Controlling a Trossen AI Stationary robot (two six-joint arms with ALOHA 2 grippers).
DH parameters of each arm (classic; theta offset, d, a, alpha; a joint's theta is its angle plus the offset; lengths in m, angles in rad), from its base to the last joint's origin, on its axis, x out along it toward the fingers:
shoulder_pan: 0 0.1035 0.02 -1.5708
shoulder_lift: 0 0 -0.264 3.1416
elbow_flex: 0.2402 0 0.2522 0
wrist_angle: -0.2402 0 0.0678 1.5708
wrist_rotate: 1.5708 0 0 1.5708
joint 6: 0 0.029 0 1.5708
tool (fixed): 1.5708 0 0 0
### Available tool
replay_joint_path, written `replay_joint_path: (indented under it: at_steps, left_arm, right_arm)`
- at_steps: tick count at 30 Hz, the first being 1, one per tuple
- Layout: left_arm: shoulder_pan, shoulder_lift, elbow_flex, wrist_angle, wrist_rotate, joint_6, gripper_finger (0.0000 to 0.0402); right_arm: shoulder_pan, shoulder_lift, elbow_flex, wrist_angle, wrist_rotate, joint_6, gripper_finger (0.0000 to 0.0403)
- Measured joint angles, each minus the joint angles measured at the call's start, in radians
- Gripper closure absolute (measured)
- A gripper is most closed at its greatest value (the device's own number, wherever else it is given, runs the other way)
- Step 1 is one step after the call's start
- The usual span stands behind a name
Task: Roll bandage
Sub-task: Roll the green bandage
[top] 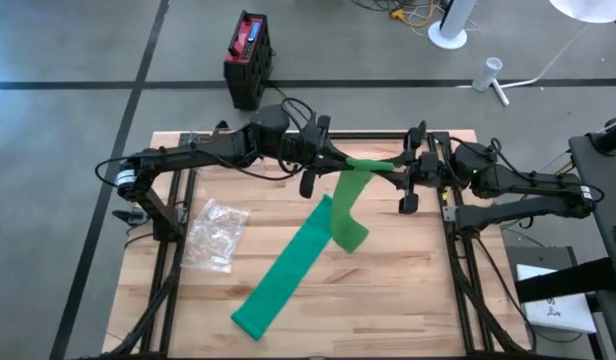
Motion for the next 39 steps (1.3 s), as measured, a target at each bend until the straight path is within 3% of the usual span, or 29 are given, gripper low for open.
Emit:
replay_joint_path:
  at_steps: [11, 16, 25, 39]
  left_arm:
    - [0.002, -0.011, 0.003, 0.003, 0.008, 0.072, 0.0379]
    - [0.002, -0.011, 0.003, 0.007, 0.039, 0.129, 0.0379]
    - [0.001, -0.011, 0.002, 0.018, 0.108, 0.235, 0.0378]
    - [0.002, -0.011, 0.001, 0.012, 0.106, 0.239, 0.0373]
  right_arm:
    - [0.0, -0.036, 0.0, 0.028, 0.029, 0.209, 0.0191]
    - [0.0, -0.034, 0.0, 0.062, 0.03, 0.333, 0.0149]
    - [-0.007, -0.026, 0.0, 0.082, -0.016, 0.645, 0.0125]
    - [-0.006, 0.019, 0.0, 0.089, -0.023, 0.771, 0.0161]
